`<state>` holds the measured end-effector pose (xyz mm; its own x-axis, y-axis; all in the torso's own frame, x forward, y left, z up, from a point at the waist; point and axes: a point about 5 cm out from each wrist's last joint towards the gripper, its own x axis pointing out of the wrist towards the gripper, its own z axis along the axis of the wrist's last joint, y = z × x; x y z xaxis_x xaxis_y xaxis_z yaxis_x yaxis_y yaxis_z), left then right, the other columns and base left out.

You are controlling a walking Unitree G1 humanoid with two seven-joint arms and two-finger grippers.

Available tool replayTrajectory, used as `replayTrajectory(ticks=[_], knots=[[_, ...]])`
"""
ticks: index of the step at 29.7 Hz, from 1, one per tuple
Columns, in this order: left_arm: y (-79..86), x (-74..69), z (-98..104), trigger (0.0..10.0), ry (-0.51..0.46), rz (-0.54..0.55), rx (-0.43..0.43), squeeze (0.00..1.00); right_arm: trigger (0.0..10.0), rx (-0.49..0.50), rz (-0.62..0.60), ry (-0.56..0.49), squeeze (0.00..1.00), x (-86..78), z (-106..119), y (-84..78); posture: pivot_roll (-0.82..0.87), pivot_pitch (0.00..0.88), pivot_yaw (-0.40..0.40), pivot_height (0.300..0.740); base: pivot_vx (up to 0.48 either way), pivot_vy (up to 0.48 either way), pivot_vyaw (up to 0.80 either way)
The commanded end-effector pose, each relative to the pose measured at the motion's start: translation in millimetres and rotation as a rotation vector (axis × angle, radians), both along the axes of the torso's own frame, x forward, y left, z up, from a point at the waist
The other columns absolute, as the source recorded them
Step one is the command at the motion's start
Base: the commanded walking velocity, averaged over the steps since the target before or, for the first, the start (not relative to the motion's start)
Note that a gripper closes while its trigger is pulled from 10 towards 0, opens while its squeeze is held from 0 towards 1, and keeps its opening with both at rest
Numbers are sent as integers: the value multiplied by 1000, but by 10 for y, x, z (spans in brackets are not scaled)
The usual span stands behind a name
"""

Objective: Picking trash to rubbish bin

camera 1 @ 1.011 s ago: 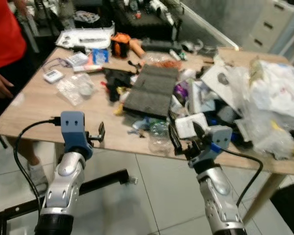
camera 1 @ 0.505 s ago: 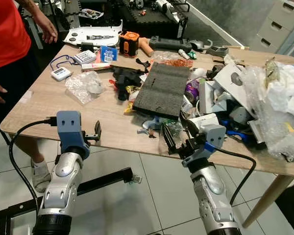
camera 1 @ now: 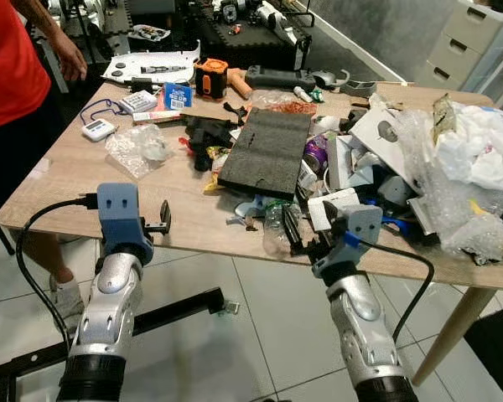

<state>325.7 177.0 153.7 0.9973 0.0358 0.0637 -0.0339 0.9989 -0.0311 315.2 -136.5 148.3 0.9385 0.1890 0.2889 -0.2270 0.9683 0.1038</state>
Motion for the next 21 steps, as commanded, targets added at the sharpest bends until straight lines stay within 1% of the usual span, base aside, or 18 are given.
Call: replayTrajectory(ticks=[1,2,3,4,5,6,7,9,11,12,14,16,17,18,19,20,21], knots=[[35,9,-42,10000,32,0,15,0,10000,16,-24,44,0,33,-39,-31,27,209,2,740,0,0,0],[40,3,-49,10000,33,2,19,0,10000,27,-26,32,0,72,23,-36,25,212,5,740,0,0,0],[40,3,-49,10000,33,2,19,0,10000,27,-26,32,0,72,23,-36,25,212,5,740,0,0,0],[49,-8,-19,10000,14,16,14,0,10000,43,-11,-2,0,176,193,-49,26,215,4,740,0,0,0],[53,-10,0,10000,5,24,11,0,10000,48,-2,-12,0,214,252,-55,26,215,4,740,0,0,0],[55,-11,12,10000,-1,29,8,0,10000,50,4,-16,357,234,281,-58,26,215,4,740,0,0,0],[62,-7,22,10000,-4,37,-13,0,10000,15,-3,-25,1000,277,321,-71,27,235,-6,740,0,0,0],[62,-7,22,10000,-4,37,-13,0,10000,15,-3,-25,1000,277,321,-71,27,235,-6,740,0,0,0],[68,5,30,10000,1,37,-15,0,10000,-41,-24,-37,1000,358,385,-106,32,225,-11,740,0,0,0],[68,5,30,10000,1,37,-15,0,10000,-41,-24,-37,1000,358,385,-106,32,225,-11,740,0,0,0],[49,10,38,10000,6,11,-1,0,10000,-59,-53,-28,1000,444,440,-171,33,238,-15,740,0,0,0],[51,-16,5,10000,23,11,22,0,10000,-44,-66,-19,1000,483,477,-217,31,250,-22,740,0,0,0],[55,-45,-24,10000,33,16,27,0,10000,-68,-73,-12,1000,501,487,-236,33,235,-21,740,0,0,0],[55,-45,-24,10000,33,16,27,0,10000,-68,-73,-12,1000,501,487,-236,33,235,-21,740,0,0,0],[54,-59,-36,10000,36,17,25,0,10000,-91,-78,-7,1000,509,486,-244,33,235,-21,740,0,0,0],[49,-76,-47,10000,37,18,21,0,10000,-124,-116,12,565,531,477,-304,33,239,-22,740,0,0,0],[47,-78,-46,10000,36,20,20,0,10000,-128,-153,24,0,544,474,-365,33,239,-22,740,0,0,0]])
